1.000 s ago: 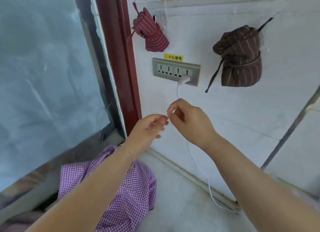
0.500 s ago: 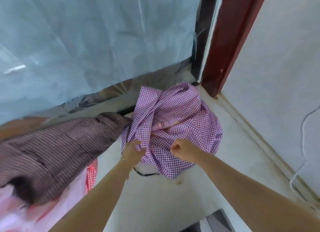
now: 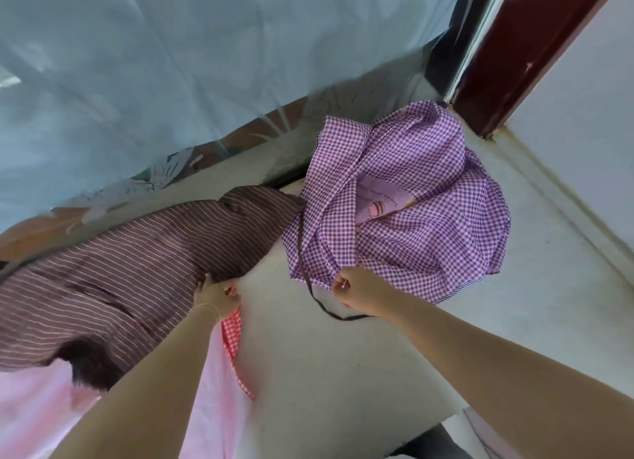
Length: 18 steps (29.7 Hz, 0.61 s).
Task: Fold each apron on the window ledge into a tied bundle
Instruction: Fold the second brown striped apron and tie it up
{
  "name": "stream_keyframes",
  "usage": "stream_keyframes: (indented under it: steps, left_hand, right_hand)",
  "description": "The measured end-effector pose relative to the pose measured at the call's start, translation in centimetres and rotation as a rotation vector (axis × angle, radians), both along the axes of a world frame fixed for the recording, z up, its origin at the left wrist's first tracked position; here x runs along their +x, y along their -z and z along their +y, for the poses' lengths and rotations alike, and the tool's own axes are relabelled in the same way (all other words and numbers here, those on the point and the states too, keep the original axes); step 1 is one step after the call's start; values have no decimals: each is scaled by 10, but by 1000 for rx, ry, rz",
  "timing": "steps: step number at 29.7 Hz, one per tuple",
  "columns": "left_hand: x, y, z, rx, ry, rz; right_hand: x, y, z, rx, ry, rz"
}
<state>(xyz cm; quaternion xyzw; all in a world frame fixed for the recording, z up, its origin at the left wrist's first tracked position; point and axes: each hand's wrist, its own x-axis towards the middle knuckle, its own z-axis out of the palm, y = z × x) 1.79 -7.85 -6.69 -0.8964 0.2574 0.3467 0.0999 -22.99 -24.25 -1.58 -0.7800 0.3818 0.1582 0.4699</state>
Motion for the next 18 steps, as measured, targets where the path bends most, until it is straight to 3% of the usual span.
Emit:
stream_keyframes:
  steps: [5, 7, 9, 12, 15, 18]
  left_hand:
    - [8, -9, 4, -490, -323, -226]
    - [6, -24, -3, -615, -369, -232]
    - [2, -43, -14, -672, -254, -193]
    - [-8, -81, -27, -736, 1, -51]
    - [-20, -129, -38, -748, 225, 148]
    - [-30, -173, -42, -734, 272, 216]
  right_hand:
    - [16, 6, 15, -44, -2, 17]
    - [26, 4, 18, -132, -5, -41]
    - [41, -2, 22, -242, 4, -164]
    - [67, -15, 26, -567, -110, -327]
    - [85, -33, 20, -805, -226, -303]
    - [93, -54, -3, -829, -279, -257]
